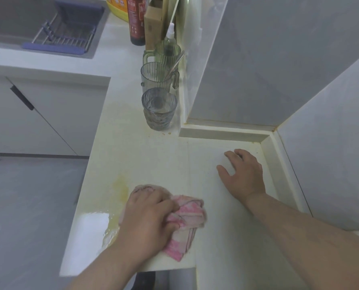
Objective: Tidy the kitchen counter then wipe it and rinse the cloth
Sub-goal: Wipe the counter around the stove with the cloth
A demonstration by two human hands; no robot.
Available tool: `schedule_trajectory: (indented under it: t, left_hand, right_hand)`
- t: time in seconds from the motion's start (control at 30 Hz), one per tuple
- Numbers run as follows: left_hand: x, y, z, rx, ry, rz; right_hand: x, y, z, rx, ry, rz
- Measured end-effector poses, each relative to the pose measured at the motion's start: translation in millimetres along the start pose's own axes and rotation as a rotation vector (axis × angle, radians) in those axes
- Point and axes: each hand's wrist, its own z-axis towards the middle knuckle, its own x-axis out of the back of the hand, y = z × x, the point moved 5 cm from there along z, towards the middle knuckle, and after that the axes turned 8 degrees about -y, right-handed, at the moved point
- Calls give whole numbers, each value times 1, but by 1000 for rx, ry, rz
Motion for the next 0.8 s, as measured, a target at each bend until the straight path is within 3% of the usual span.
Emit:
schedule_trajectory:
  t: [0.13,0.23,0.4,0.8]
  left_hand:
    - [0,-5,4,22,5,-28]
    - [2,-9,8,60,-2,-38]
    - [6,-22,27,134,-13,-31]
    - [26,-54,94,261,-14,37]
  right_hand:
    - [2,-4,-4,20,-1,6]
    - [1,-14,-11,133,41,-5]
    - [-12,-48,-7,237,-39,49]
    - [-19,-51,-2,231,3,36]
